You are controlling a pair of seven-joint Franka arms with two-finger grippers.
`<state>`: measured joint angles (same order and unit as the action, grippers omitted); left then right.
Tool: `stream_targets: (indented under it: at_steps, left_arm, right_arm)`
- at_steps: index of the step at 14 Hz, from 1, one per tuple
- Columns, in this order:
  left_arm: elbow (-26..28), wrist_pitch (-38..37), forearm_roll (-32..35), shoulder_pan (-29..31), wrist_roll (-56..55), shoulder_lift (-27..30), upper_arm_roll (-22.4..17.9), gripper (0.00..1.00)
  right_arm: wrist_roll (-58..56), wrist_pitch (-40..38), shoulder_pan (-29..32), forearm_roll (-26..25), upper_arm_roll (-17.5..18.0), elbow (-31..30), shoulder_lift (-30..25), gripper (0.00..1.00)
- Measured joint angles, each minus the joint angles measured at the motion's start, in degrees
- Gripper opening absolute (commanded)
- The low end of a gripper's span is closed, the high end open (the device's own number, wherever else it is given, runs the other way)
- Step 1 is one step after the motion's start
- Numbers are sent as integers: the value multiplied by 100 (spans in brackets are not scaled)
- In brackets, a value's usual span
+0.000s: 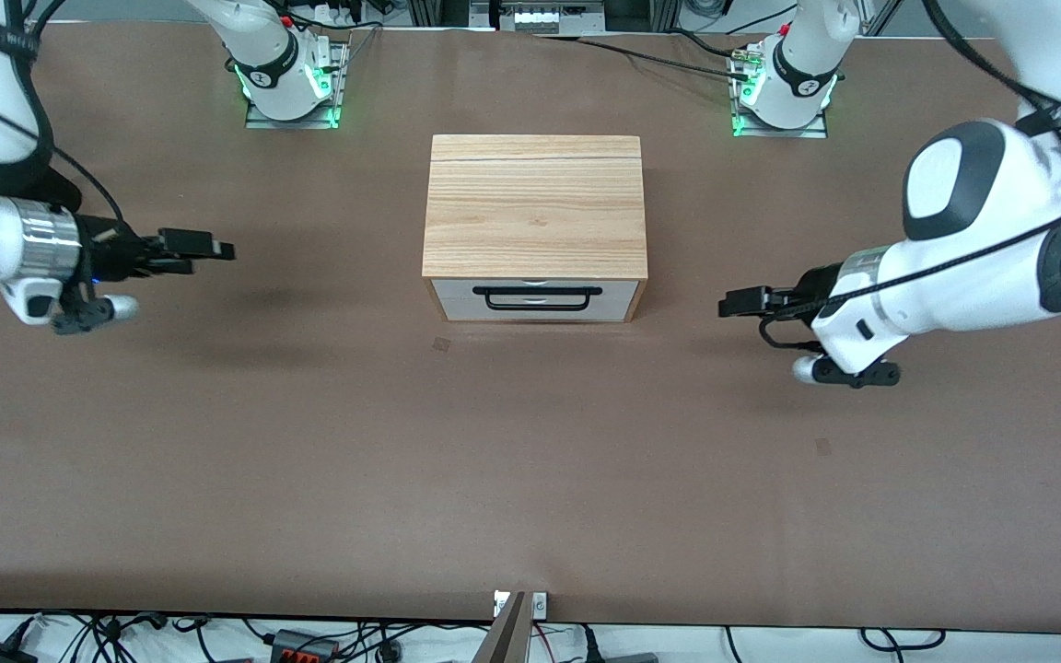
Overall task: Pull top drawer with both arms simultaneously
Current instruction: 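Move both grippers inward toward the black drawer handle from either side, then close the left and right grippers on the black handle's two ends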
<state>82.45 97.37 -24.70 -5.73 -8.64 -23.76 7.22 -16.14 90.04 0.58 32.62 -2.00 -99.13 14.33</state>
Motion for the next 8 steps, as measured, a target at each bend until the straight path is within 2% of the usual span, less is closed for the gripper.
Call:
stream_targets:
  at_steps: [5,8]
  left_arm:
    - [54,193,-1417,-17,1556,-812,96,100]
    - [83,287,-2240,-23,2318,-1287,156,100]
  right_arm:
    - [-1479,8,-60,1894,8,-19,1011,100]
    - [-2439,218,-345,2929,24,-43,1582,100]
